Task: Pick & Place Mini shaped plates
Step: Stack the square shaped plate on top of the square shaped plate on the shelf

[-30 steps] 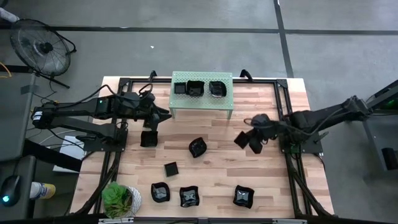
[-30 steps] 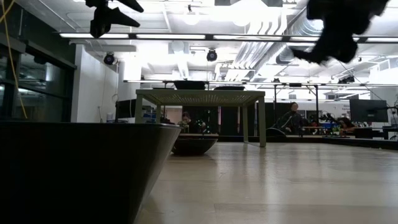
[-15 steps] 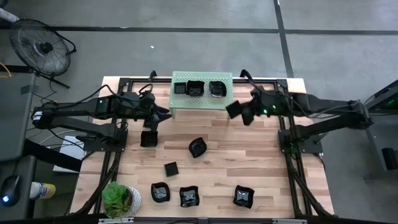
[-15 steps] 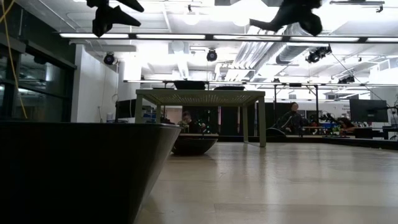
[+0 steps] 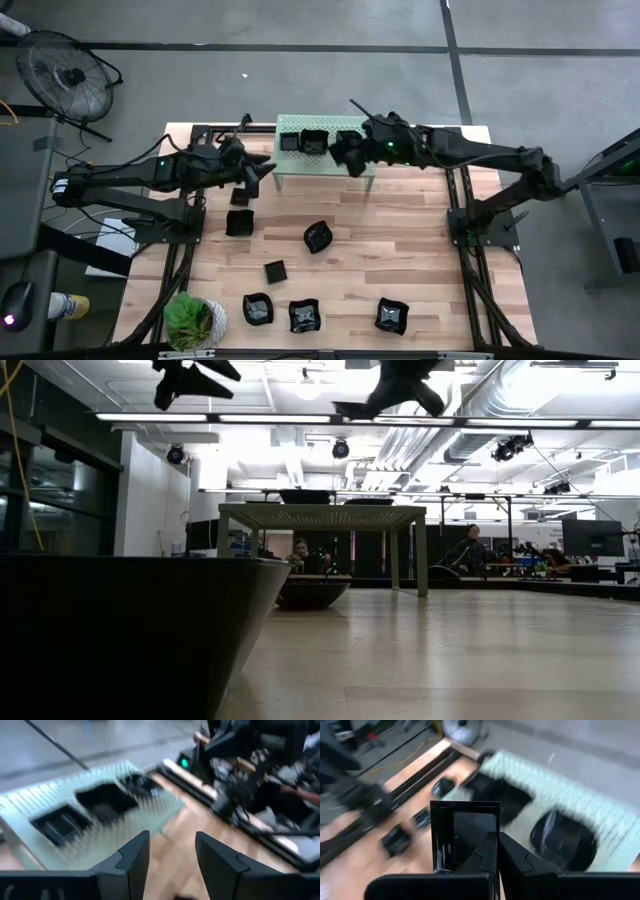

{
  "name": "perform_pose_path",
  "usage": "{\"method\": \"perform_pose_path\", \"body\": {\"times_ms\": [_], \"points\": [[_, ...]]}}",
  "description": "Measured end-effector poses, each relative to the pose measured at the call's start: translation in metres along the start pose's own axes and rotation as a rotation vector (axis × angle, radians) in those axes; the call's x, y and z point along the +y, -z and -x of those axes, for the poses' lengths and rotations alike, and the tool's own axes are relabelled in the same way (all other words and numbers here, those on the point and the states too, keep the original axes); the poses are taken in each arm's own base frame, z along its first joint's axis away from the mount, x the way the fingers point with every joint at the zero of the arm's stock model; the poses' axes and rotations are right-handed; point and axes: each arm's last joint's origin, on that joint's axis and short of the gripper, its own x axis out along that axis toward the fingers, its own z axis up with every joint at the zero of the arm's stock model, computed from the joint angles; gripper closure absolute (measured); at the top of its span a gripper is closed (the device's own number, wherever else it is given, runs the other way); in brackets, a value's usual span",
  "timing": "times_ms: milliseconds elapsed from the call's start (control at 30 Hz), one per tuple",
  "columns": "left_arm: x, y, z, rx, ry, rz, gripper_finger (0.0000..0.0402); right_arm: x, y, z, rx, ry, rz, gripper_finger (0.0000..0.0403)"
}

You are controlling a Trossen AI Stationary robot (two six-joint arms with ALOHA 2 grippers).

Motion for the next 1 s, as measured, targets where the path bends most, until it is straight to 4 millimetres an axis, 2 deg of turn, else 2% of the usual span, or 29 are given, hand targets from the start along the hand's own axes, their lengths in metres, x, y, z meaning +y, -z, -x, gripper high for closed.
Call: {"method": "perform_pose_path", "body": {"times_ms": [267, 500, 733, 1000], "points": [[-0.005, -0.010, -0.007, -0.146, -0.057, -0.136, 0.0245, 0.046, -0.009, -0.035, -0.382, 0.140, 0.337, 0.0402], [-0.015, -0.011, -0.029, -0.213, -0.072, -0.209, 0.0245, 0.082, 0.003, -0.056, -0.574, 0.269, 0.490, 0.0402], [-0.022, -0.010, -0.052, -0.287, -0.148, -0.235, 0.0245, 0.095, 0.012, -0.060, -0.612, 0.312, 0.526, 0.0403], [-0.027, -0.006, -0.070, -0.331, -0.175, -0.229, 0.0245, 0.095, 0.010, -0.059, -0.631, 0.340, 0.553, 0.0403]]}}
